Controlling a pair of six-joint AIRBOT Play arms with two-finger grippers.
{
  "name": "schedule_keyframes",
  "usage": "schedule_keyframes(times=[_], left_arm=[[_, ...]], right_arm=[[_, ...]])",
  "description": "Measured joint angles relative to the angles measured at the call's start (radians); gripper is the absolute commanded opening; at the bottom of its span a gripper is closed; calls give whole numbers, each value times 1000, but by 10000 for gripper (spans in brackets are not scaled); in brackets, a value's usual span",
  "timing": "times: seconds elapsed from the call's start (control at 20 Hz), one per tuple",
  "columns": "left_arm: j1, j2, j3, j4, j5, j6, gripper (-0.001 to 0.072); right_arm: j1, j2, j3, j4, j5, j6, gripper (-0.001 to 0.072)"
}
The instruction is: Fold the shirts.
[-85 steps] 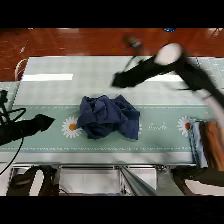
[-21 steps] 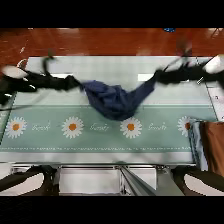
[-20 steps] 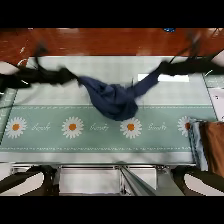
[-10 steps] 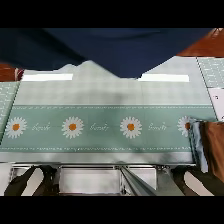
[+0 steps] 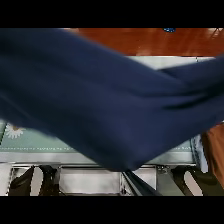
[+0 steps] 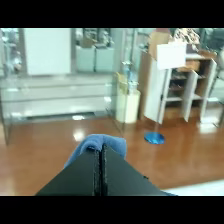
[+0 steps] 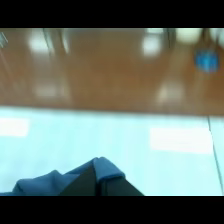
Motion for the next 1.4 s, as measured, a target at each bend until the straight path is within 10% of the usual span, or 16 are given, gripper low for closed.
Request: schedule_keyframes(times=[0.3, 0.65, 0.75, 1.1, 1.4], left_arm=[[-129, -124, -282, 41, 34, -2, 15], [-384, -706, -158, 42, 198, -4, 33], [-420, -875, -50, 42, 180, -64, 504], [-435, -1205, 107, 224, -214, -264, 504], [-373, -1105, -51, 463, -447, -335, 504]], right_arm=[[0, 42, -489, 0, -42, 31, 28], [0, -239, -757, 121, -285, 14, 28], [0, -353, -753, 142, -341, 7, 28], [-18, -661, -642, 190, -419, 3, 28], [-92, -728, -599, 214, -414, 19, 28]])
